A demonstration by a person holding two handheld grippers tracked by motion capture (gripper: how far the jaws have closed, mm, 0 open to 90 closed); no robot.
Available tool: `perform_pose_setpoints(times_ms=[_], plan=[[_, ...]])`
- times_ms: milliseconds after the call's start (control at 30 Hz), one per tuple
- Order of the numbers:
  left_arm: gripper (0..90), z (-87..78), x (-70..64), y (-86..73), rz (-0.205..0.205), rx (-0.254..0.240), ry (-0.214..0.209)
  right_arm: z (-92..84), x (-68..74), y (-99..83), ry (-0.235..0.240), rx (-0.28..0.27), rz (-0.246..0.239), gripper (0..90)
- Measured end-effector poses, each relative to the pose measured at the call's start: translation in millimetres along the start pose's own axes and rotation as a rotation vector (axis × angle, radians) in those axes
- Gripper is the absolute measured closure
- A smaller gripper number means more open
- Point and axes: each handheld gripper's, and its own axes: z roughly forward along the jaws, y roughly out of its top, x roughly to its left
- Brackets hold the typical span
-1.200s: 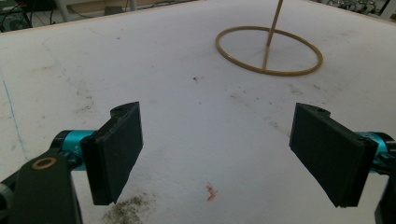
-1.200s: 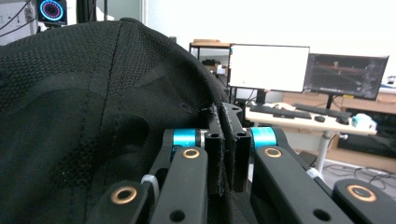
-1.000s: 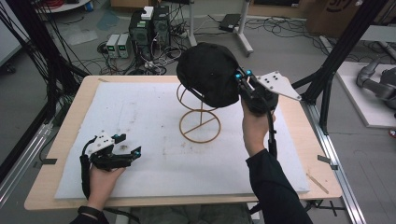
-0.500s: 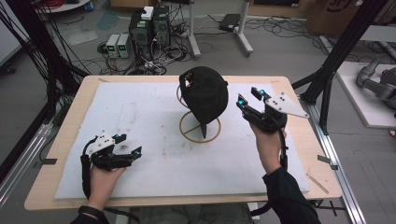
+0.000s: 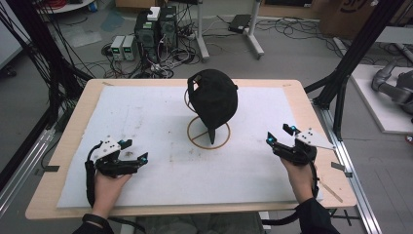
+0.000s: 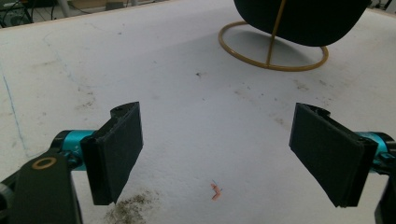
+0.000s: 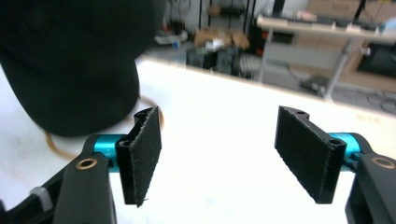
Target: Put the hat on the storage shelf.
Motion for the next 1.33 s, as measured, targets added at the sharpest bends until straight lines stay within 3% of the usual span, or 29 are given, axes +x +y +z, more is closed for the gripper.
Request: perform_pose_setpoints(times_ms=[167,300,600,733,967,1133,1333], plan=[[17.5,1.0,0.5,-1.4,0.005,0.006,0.005,3.5,-5.7,-23.3,0.010,0.075,-0.002,30.2],[17.5,0.7,2.9,-2.9,0.002,0.011,0.017,9.9,-14.1,-37.4,0.023,0.153,0.066,29.3],[17.5,0.6,7.6,-5.1,0.005,0.029,0.049,11.2,-33.2,-48.8,0.013,0.197,0.185,27.6],[17.5,0.6,8.4,-6.0,0.003,0.033,0.060,11.9,-33.8,-49.0,0.017,0.202,0.193,27.4],[17.5,0.7,9.3,-6.7,-0.006,0.034,0.064,14.9,-32.8,-48.7,0.033,0.227,0.164,27.4],[17.5,0.9,9.4,-6.8,-0.006,0.034,0.064,15.3,-33.9,-48.9,0.037,0.232,0.185,27.2],[17.5,1.1,9.4,-6.8,-0.006,0.035,0.065,16.4,-33.3,-48.8,0.038,0.239,0.176,26.9]])
